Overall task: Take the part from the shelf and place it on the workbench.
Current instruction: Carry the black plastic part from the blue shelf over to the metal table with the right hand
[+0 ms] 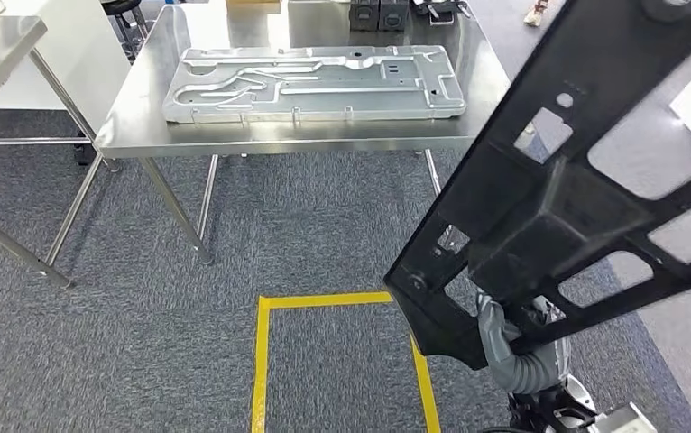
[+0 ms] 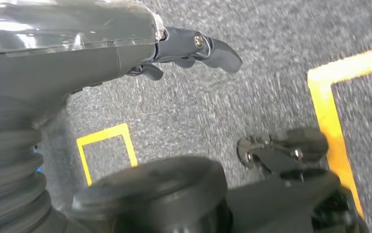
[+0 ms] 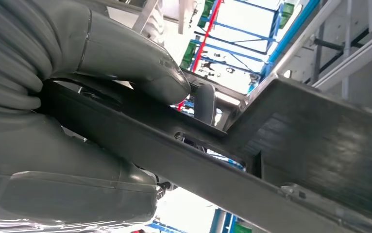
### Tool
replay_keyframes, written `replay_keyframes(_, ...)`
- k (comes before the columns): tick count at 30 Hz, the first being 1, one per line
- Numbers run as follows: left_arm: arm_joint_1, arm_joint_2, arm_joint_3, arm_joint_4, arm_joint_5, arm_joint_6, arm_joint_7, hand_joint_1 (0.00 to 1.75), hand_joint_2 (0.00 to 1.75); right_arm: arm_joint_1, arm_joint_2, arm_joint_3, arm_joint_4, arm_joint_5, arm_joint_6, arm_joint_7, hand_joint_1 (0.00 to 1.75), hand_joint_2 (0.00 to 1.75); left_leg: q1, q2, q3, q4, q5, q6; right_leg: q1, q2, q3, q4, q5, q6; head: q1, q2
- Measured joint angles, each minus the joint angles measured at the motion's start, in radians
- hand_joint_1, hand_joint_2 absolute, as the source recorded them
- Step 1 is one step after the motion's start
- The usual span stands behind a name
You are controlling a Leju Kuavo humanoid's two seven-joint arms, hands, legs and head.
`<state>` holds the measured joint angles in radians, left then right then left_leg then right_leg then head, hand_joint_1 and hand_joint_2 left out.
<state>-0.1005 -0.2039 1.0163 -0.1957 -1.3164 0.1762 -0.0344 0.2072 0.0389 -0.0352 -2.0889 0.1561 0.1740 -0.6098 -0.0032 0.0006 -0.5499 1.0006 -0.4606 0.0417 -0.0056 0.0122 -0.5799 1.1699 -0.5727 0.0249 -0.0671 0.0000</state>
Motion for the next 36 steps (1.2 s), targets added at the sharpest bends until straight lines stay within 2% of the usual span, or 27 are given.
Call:
replay_keyframes(2, 0.003, 0.0, 0.0, 0.0, -0.003, -0.002, 0.002, 0.0, 1.75, 0.006, 0.0, 0.0, -0.004, 0.003, -0.003, 0.0, 1.75, 1.75, 0.002, 0.0, 0.009, 0.0, -0.011, -0.001, -0.008, -0.002, -0.077, 0.093, -0.041, 0.01, 0.0, 0.0)
replay_keyframes(3, 0.005, 0.0, 0.0, 0.0, -0.003, -0.003, 0.004, 0.0, 1.75, 0.01, 0.0, -0.001, -0.006, 0.004, -0.005, 0.0, 1.75, 1.75, 0.003, -0.001, 0.016, 0.0, -0.019, -0.003, -0.012, -0.003, -0.098, 0.102, -0.041, 0.015, 0.0, 0.0)
replay_keyframes(4, 0.006, -0.001, 0.0, 0.0, -0.003, -0.004, 0.006, 0.0, 1.75, 0.013, 0.0, -0.001, -0.008, 0.005, -0.006, 0.001, 1.75, 1.75, 0.006, -0.002, 0.027, 0.0, -0.028, -0.007, -0.016, -0.005, -0.104, 0.079, -0.019, 0.022, 0.0, 0.0)
replay_keyframes(6, 0.008, -0.001, 0.0, 0.0, -0.002, -0.005, 0.009, 0.0, 1.75, 0.019, 0.0, -0.002, -0.012, 0.006, -0.006, 0.001, 1.75, 1.75, 0.01, -0.002, 0.051, 0.001, -0.049, -0.017, -0.022, -0.012, -0.075, -0.038, 0.076, 0.029, 0.0, 0.0)
replay_keyframes(7, 0.009, -0.001, 0.0, 0.0, -0.001, -0.005, 0.01, 0.0, 1.75, 0.02, 0.0, -0.002, -0.012, 0.006, -0.006, 0.001, 1.75, 1.75, 0.011, -0.002, 0.061, 0.002, -0.058, -0.023, -0.021, -0.015, -0.06, -0.09, 0.108, 0.025, 0.0, 0.0)
replay_keyframes(8, 0.009, 0.0, 0.0, 0.0, -0.001, -0.005, 0.01, 0.0, 1.75, 0.021, 0.0, -0.002, -0.013, 0.006, -0.006, 0.001, 1.75, 1.75, 0.011, -0.002, 0.066, 0.002, -0.066, -0.03, -0.019, -0.018, -0.052, -0.121, 0.127, 0.018, 0.0, 0.0)
replay_keyframes(9, 0.009, 0.0, 0.0, 0.0, 0.0, -0.004, 0.011, 0.0, 1.75, 0.023, 0.0, -0.002, -0.013, 0.006, -0.005, 0.0, 1.75, 1.75, 0.01, -0.001, 0.07, 0.004, -0.071, -0.037, -0.017, -0.018, -0.05, -0.134, 0.134, 0.009, 0.0, 0.0)
replay_keyframes(10, 0.008, 0.0, 0.0, 0.0, 0.001, -0.003, 0.012, 0.0, 1.75, 0.025, 0.0, -0.003, -0.013, 0.006, -0.004, 0.0, 1.75, 1.75, 0.009, -0.001, 0.074, 0.007, -0.073, -0.044, -0.014, -0.016, -0.049, -0.134, 0.125, -0.002, 0.0, 0.0)
replay_keyframes(12, 0.008, 0.0, 0.0, 0.0, 0.002, -0.002, 0.013, 0.0, 1.75, 0.028, 0.001, -0.003, -0.014, 0.006, -0.002, 0.0, 1.75, 1.75, 0.011, 0.001, 0.075, 0.023, -0.078, -0.056, -0.017, -0.013, -0.036, -0.138, 0.126, -0.018, 0.0, 0.0)
replay_keyframes(13, 0.007, 0.0, 0.0, 0.0, 0.002, -0.001, 0.013, 0.0, 1.75, 0.027, 0.001, -0.003, -0.015, 0.006, 0.0, 0.0, 1.75, 1.75, 0.012, 0.001, 0.063, 0.051, -0.084, -0.06, -0.017, -0.013, -0.027, -0.141, 0.122, -0.025, 0.0, 0.0)
replay_keyframes(14, 0.007, 0.001, 0.0, 0.0, 0.004, 0.0, 0.013, 0.0, 1.75, 0.028, 0.002, -0.003, -0.015, 0.006, 0.002, 0.0, 1.75, 1.75, 0.013, 0.0, 0.038, 0.099, -0.099, -0.064, -0.017, -0.012, -0.018, -0.143, 0.118, -0.03, 0.0, 0.0)
replay_keyframes(16, 0.004, 0.001, 0.001, 0.0, 0.008, 0.0, 0.009, 0.0, 1.75, 0.03, 0.003, -0.003, -0.016, 0.008, 0.007, -0.005, 1.75, 1.75, 0.013, 0.0, -0.04, 0.228, -0.149, -0.069, -0.014, -0.012, -0.006, -0.145, 0.106, -0.036, 0.0, 0.0)
replay_keyframes(17, 0.002, 0.002, 0.001, 0.0, 0.012, 0.001, 0.006, 0.0, 1.75, 0.032, 0.003, -0.002, -0.015, 0.008, 0.008, -0.01, 1.75, 1.75, 0.012, 0.0, -0.075, 0.277, -0.172, -0.068, -0.012, -0.012, 0.002, -0.145, 0.099, -0.038, 0.0, 0.0)
replay_keyframes(18, 0.0, 0.003, 0.002, 0.0, 0.015, 0.001, 0.004, 0.0, 1.75, 0.035, 0.003, -0.002, -0.014, 0.009, 0.009, -0.017, 1.75, 1.75, 0.012, 0.0, -0.097, 0.297, -0.179, -0.065, -0.01, -0.012, 0.011, -0.145, 0.092, -0.039, 0.0, 0.0)
replay_keyframes(19, -0.002, 0.003, 0.003, 0.0, 0.018, 0.001, 0.002, 0.0, 1.75, 0.037, 0.003, -0.002, -0.013, 0.009, 0.01, -0.025, 1.75, 1.75, 0.01, 0.0, -0.103, 0.285, -0.166, -0.06, -0.007, -0.011, 0.021, -0.145, 0.084, -0.04, 0.0, 0.0)
replay_keyframes(22, 0.003, 0.004, 0.006, 0.0, 0.021, 0.003, 0.0, 0.0, 1.75, 0.04, 0.003, -0.002, -0.009, 0.008, 0.013, -0.037, 1.75, 1.75, 0.0, 0.0, -0.063, 0.113, -0.034, -0.032, 0.0, -0.006, 0.055, -0.146, 0.061, -0.038, 0.0, 0.0)
replay_keyframes(23, 0.005, 0.004, 0.007, 0.0, 0.021, 0.003, -0.002, 0.0, 1.75, 0.04, 0.003, -0.001, -0.007, 0.008, 0.014, -0.039, 1.75, 1.75, -0.005, 0.0, -0.052, 0.07, -0.017, -0.024, 0.001, -0.004, 0.06, -0.147, 0.054, -0.034, 0.0, 0.0)
replay_keyframes(24, 0.006, 0.005, 0.008, 0.0, 0.023, 0.004, -0.004, 0.0, 1.75, 0.041, 0.003, -0.001, -0.006, 0.008, 0.016, -0.039, 1.75, 1.75, -0.009, -0.001, -0.048, 0.048, -0.014, -0.018, 0.001, -0.003, 0.065, -0.146, 0.051, -0.028, 0.0, 0.0)
replay_keyframes(26, 0.006, 0.004, 0.009, 0.0, 0.024, 0.004, -0.007, 0.0, 1.75, 0.041, 0.003, -0.001, -0.003, 0.008, 0.018, -0.04, 1.75, 1.75, -0.009, -0.004, -0.035, 0.031, -0.022, -0.01, 0.001, -0.001, 0.069, -0.136, 0.055, -0.013, 0.0, 0.0)
replay_keyframes(28, 0.007, 0.003, 0.009, 0.0, 0.024, 0.004, -0.008, 0.0, 1.75, 0.039, 0.003, 0.0, -0.001, 0.009, 0.02, -0.039, 1.75, 1.75, -0.005, -0.005, -0.009, 0.014, -0.009, -0.002, 0.0, -0.004, 0.07, -0.108, 0.049, -0.002, 0.0, 0.0)
replay_keyframes(29, 0.007, 0.003, 0.009, 0.0, 0.023, 0.003, -0.008, 0.0, 1.75, 0.037, 0.003, 0.0, -0.001, 0.01, 0.02, -0.038, 1.75, 1.75, -0.003, -0.004, 0.003, 0.009, -0.009, 0.001, -0.002, -0.006, 0.056, -0.078, 0.032, 0.002, 0.0, 0.0)
replay_keyframes(30, 0.007, 0.003, 0.009, 0.0, 0.022, 0.002, -0.008, 0.0, 1.75, 0.036, 0.003, 0.0, 0.0, 0.012, 0.018, -0.037, 1.75, 1.75, -0.003, -0.004, 0.01, 0.005, -0.011, 0.003, -0.004, -0.007, 0.029, -0.031, 0.009, 0.006, 0.0, 0.0)
replay_keyframes(32, 0.009, 0.003, 0.009, 0.0, 0.02, 0.0, -0.007, 0.0, 1.75, 0.036, 0.003, 0.0, 0.003, 0.017, 0.013, -0.036, 1.75, 1.75, -0.003, -0.004, 0.019, 0.005, -0.022, 0.004, -0.007, -0.007, -0.053, 0.082, -0.039, 0.014, 0.0, 0.0)
replay_keyframes(33, 0.011, 0.003, 0.009, 0.0, 0.019, -0.002, -0.006, 0.0, 1.75, 0.037, 0.003, 0.0, 0.005, 0.02, 0.009, -0.036, 1.75, 1.75, -0.002, -0.005, 0.026, 0.005, -0.029, 0.003, -0.009, -0.007, -0.086, 0.116, -0.047, 0.018, 0.0, 0.0)
replay_keyframes(34, 0.012, 0.003, 0.009, 0.0, 0.018, -0.004, -0.005, 0.0, 1.75, 0.038, 0.003, 0.0, 0.007, 0.023, 0.006, -0.036, 1.75, 1.75, -0.002, -0.005, 0.035, 0.005, -0.037, 0.001, -0.011, -0.007, -0.103, 0.116, -0.036, 0.022, 0.0, 0.0)
replay_keyframes(35, 0.013, 0.003, 0.009, 0.0, 0.017, -0.005, -0.004, 0.0, 1.75, 0.039, 0.003, 0.0, 0.007, 0.025, 0.004, -0.036, 1.75, 1.75, 0.0, -0.006, 0.048, 0.005, -0.046, -0.002, -0.013, -0.008, -0.102, 0.08, -0.004, 0.026, 0.0, 0.0)
replay_keyframes(36, 0.014, 0.003, 0.009, 0.0, 0.016, -0.007, -0.003, 0.0, 1.75, 0.039, 0.003, 0.0, 0.007, 0.026, 0.003, -0.036, 1.75, 1.75, 0.001, -0.007, 0.061, 0.005, -0.056, -0.005, -0.014, -0.009, -0.087, 0.018, 0.044, 0.027, 0.0, 0.0)
